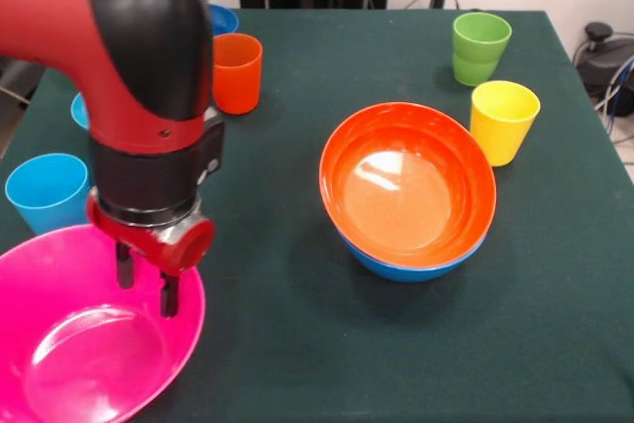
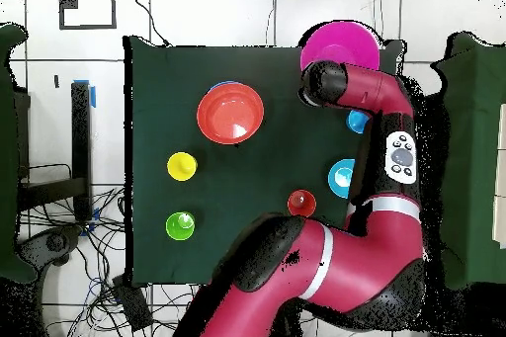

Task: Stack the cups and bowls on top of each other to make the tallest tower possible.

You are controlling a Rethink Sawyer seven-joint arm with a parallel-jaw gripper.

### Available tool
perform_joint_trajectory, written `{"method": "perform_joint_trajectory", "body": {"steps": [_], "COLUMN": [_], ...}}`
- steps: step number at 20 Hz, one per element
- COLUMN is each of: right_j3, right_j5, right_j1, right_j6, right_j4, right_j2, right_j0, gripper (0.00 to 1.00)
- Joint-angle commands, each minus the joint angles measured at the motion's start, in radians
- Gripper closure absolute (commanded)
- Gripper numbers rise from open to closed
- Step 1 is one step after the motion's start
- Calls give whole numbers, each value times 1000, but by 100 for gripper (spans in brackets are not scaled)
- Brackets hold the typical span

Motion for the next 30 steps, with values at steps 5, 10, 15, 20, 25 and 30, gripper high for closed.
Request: {"method": "perform_joint_trajectory", "body": {"steps": [5, 10, 15, 20, 25, 30], "right_j3": [167, 161, 50, 62, 66, 73], "right_j5": [-11, -9, 270, 368, 338, 341], "right_j1": [-39, -38, -68, -131, -120, -126], "right_j6": [165, 125, -149, -212, -179, -180], "right_j4": [48, 64, 98, 85, 57, 48], "right_j2": [-18, -17, 52, 49, 56, 66], "right_j0": [52, 38, -83, -113, -109, -113], "gripper": [0, 0, 0, 0, 0, 0]}}
